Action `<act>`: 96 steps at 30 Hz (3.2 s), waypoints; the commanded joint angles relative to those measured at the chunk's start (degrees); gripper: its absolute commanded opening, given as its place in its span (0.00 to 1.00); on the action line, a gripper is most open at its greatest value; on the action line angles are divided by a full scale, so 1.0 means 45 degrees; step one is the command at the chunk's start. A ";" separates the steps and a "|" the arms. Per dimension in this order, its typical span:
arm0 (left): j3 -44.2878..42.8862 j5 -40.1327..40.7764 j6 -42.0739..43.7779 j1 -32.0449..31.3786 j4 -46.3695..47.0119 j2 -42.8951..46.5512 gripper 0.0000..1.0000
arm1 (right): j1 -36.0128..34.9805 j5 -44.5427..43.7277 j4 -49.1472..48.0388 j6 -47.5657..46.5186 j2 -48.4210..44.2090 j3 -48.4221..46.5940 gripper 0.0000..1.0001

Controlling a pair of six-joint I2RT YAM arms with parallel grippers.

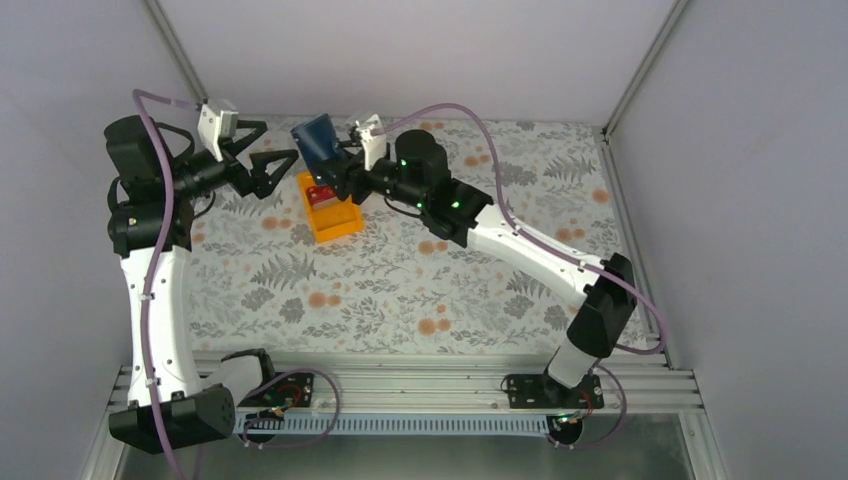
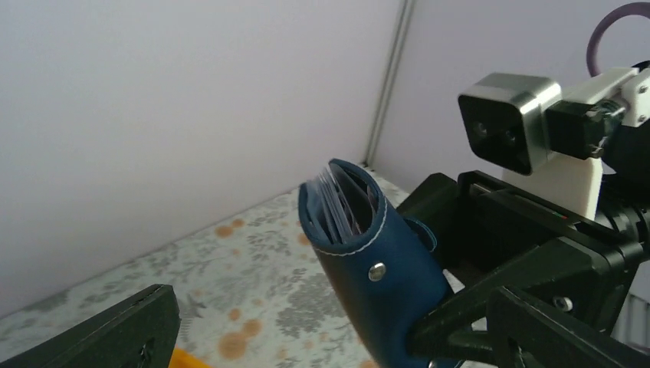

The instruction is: Take the credit cards out of the card holder

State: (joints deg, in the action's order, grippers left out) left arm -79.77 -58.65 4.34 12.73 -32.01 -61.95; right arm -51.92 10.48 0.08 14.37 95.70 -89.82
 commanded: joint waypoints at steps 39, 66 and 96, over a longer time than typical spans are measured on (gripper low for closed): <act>0.1010 0.2434 -0.1413 -0.0575 -0.0117 0.0378 0.02 | -0.1641 -0.1984 0.2131 -0.3194 -0.1146 -0.0546 0.85; 0.1111 0.2139 -0.2302 -0.1133 -0.0241 0.0640 0.02 | -0.1979 -0.5941 0.5313 -0.2302 0.3045 -0.5642 0.29; 0.0946 0.1522 0.5646 -0.1521 -0.4139 0.1798 0.02 | 0.2958 0.6704 0.2648 -0.2961 -0.3972 0.2778 1.00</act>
State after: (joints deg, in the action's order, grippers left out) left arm -74.63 -50.96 23.44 5.93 -49.10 -57.45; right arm -31.14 35.73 16.75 2.46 84.71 -78.39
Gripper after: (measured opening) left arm 0.150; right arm 0.995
